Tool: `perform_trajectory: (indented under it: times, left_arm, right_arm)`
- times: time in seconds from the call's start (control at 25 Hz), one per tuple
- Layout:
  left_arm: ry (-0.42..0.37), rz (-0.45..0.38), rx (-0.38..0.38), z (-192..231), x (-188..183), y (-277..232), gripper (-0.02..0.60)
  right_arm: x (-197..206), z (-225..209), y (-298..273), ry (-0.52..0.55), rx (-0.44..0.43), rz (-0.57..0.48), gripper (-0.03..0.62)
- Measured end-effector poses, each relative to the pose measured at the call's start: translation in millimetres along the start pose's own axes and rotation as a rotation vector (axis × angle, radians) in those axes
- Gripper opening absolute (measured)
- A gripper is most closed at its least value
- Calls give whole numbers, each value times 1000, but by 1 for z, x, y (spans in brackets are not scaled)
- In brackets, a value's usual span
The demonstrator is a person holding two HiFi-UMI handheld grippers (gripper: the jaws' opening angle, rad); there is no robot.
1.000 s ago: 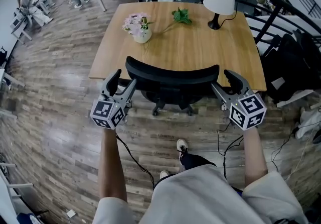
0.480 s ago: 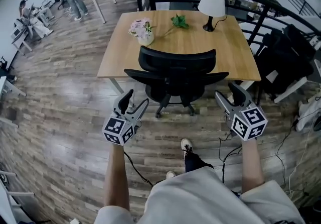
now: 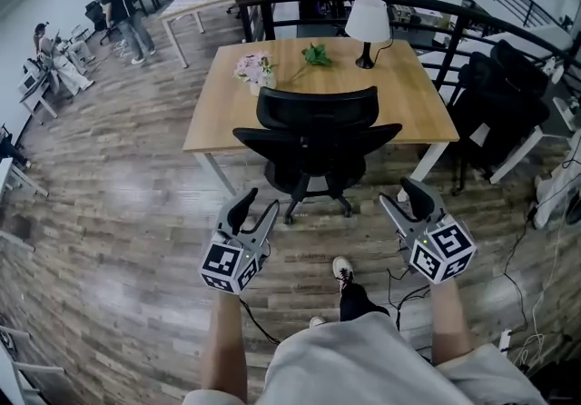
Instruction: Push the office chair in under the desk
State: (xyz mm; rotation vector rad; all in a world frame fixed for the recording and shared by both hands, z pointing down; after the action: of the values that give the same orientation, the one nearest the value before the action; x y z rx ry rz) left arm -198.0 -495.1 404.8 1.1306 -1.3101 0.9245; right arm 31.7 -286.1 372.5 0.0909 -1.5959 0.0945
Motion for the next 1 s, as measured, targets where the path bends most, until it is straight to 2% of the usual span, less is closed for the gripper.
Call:
perform_trajectory:
  times: [0.12,0.28,0.44,0.68,0.8,1.0]
  left_arm:
    - [-34,-4,11,-18,-13,7,215]
    - [-137,27,33,-46,-23,14,167]
    - [-107,0,34,-62,-30,20,133]
    - [-82,-22,-12,-72,-41,34,68]
    - [-92,-23,-16,-80,-43,39,26]
    - [-117,-10,8,-94,-48,44,20]
  right_arm:
    - [-7,18,11,5,-23,-13,212]
    - [-14,41,20,-24,-69,-50,195]
    - [-20,58,26,16,-83,-68,181]
    - [-23,68,40,30,-72,-83,113]
    - [-21,72,44,35,-53,-86,26]
    - [-21,81,48,57,-64,-65,20]
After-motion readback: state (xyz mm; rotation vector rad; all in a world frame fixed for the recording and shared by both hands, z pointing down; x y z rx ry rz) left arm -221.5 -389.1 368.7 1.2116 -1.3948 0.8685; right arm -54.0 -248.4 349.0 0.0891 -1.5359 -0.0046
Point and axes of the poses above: the fingertips, and each gripper's own axes: y backward along the fingers, z to its left, x out of its underside, the point moved 6 cm from there along y, backward along the fingers, and after that the axes turned 9 degrees about -z, right-handed, at the moved point
